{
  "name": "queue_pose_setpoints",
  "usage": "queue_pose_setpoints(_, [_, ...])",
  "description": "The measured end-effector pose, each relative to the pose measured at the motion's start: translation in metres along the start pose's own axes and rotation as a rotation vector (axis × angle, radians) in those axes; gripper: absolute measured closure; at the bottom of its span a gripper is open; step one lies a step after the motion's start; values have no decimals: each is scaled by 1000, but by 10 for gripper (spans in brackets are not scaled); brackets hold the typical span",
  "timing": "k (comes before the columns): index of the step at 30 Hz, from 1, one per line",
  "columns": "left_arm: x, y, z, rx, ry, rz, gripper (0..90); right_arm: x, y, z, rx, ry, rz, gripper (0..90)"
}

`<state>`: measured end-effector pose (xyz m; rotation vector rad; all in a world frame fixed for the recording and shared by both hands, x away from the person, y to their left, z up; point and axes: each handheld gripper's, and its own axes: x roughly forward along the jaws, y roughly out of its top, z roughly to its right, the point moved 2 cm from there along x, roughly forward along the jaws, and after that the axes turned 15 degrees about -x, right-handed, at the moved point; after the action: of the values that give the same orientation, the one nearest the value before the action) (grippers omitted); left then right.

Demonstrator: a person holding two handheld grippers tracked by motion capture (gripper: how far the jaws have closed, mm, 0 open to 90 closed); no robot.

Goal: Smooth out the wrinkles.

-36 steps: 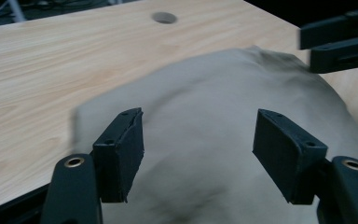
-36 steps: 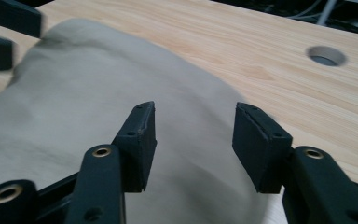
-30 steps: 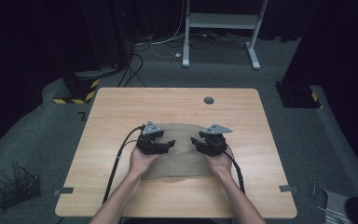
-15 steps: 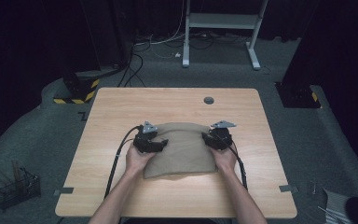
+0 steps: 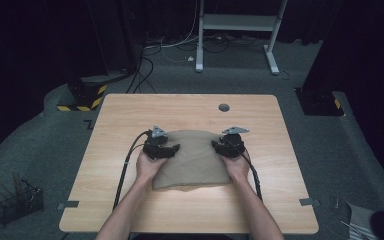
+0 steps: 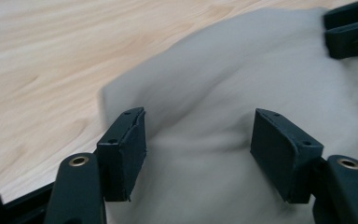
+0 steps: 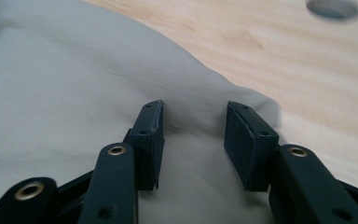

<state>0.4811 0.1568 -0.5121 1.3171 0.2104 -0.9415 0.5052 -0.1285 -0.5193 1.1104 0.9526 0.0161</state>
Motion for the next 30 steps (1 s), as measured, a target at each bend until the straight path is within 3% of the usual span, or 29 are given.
queue_pose_setpoints(2, [-8, -1, -6, -23, 0, 8, 331, -4, -4, 6, 6, -24, -10, 585])
queue_pose_setpoints(6, [-35, -9, 5, 11, -6, 60, 337, -28, -10, 3, -10, -45, 24, 558])
queue_pose_setpoints(11, [-57, -35, 33, 113, -29, 70, 334, -62, -20, -22, -62, -22, 79, 527])
queue_pose_setpoints(12, [-57, -41, 35, 129, -18, 65, 334, -66, -23, -28, -74, -14, 77, 524])
queue_pose_setpoints(15, [-49, -55, 34, 124, 13, 41, 339, -67, -37, -42, -92, 9, 34, 509])
queue_pose_setpoints(18, [-34, -63, 23, 87, 32, -12, 342, -57, -50, -44, -78, 9, -6, 495])
queue_pose_setpoints(21, [-27, -59, 18, 51, 32, -18, 343, -51, -49, -39, -53, 9, -4, 492])
queue_pose_setpoints(30, [-7, -42, 6, 13, 31, -19, 343, -30, -39, -26, -22, -14, -15, 487])
